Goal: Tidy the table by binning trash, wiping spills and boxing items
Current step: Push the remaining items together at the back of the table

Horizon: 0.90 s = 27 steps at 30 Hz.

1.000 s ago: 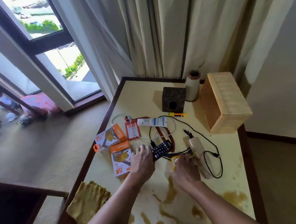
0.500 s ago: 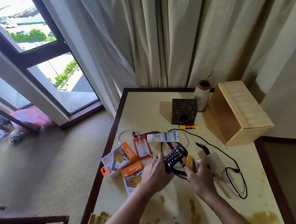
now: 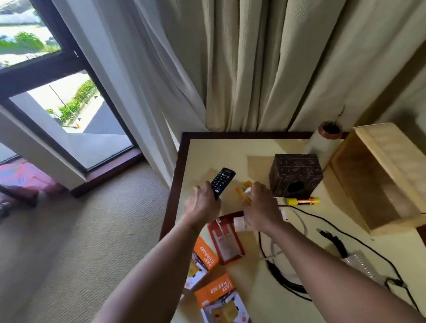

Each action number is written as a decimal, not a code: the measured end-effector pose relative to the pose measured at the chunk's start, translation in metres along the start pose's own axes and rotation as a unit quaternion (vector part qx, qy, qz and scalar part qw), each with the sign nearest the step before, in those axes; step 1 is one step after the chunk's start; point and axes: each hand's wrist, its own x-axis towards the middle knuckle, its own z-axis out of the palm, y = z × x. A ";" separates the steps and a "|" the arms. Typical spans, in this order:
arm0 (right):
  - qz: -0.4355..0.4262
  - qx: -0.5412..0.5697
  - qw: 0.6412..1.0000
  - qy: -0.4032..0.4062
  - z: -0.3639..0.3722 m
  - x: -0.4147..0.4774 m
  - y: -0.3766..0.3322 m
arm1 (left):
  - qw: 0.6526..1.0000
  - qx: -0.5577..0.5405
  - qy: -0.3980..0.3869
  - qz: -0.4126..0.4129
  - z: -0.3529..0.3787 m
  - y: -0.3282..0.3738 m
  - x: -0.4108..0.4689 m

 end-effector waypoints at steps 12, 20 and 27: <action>0.066 0.065 0.995 0.023 0.029 0.075 -0.012 | 0.997 -0.065 0.005 0.039 0.000 0.023 0.060; -0.001 0.000 1.000 -0.002 0.001 -0.037 0.006 | 0.989 -0.057 -0.066 0.123 -0.032 -0.032 -0.061; 0.120 -0.129 0.977 -0.123 0.002 -0.148 0.065 | 0.977 0.108 -0.161 0.091 -0.015 -0.103 -0.169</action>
